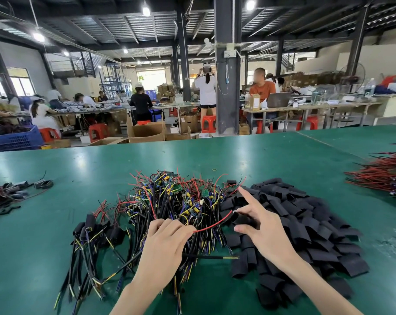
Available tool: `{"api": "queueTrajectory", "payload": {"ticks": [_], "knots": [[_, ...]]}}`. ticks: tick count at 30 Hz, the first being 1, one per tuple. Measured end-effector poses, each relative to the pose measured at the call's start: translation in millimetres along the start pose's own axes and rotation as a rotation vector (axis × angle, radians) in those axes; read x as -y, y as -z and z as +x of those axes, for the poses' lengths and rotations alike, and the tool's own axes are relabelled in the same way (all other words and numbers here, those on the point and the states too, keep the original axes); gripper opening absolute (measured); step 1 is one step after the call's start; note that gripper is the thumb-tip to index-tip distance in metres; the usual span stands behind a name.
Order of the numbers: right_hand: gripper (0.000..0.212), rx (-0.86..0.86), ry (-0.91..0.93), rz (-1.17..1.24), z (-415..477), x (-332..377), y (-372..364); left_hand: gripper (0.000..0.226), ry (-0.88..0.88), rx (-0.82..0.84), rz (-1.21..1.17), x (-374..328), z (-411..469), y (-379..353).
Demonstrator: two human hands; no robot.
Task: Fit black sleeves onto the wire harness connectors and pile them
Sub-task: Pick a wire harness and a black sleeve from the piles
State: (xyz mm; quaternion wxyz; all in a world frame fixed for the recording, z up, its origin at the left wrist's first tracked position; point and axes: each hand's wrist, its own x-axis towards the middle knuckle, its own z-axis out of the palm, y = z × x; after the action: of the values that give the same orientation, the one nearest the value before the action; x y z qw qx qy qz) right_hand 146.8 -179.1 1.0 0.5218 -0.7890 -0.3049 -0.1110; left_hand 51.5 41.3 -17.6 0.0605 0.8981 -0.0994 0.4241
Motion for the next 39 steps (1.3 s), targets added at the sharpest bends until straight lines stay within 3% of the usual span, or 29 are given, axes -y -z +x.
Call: {"api": "queueTrajectory", "payload": {"ticks": [14,17,20,23,26,29,32,34,36,39], "knots": [[0.088,0.029,0.006,0.033,0,1,3,0.020,-0.052,0.042,-0.006,-2,1,4],[0.095,0.136,0.131,-0.195,-3,4,5,0.022,-0.065,0.091,-0.025,-3,2,5],[0.096,0.211,0.419,-0.606,-6,8,-2,0.026,-0.051,0.172,-0.069,-9,3,7],[0.096,0.264,0.558,-0.765,-12,16,-18,0.012,0.011,0.205,-0.231,-18,3,7],[0.092,0.425,0.498,-0.676,-17,25,-31,0.011,0.155,0.205,-0.471,-24,1,7],[0.088,0.452,0.349,-0.415,-18,23,-34,0.033,0.151,0.270,-0.597,-25,0,9],[0.084,0.434,0.211,-0.287,-19,19,-29,0.067,0.131,0.391,-0.590,-18,-2,11],[0.079,0.439,0.131,-0.279,-17,15,-25,0.077,0.136,0.438,-0.497,-11,-3,10],[0.073,0.422,0.088,-0.283,-15,12,-21,0.068,0.131,0.432,-0.397,-3,-4,7],[0.070,0.400,0.088,-0.272,-14,10,-20,0.036,0.177,0.444,-0.343,2,-2,4]]}}
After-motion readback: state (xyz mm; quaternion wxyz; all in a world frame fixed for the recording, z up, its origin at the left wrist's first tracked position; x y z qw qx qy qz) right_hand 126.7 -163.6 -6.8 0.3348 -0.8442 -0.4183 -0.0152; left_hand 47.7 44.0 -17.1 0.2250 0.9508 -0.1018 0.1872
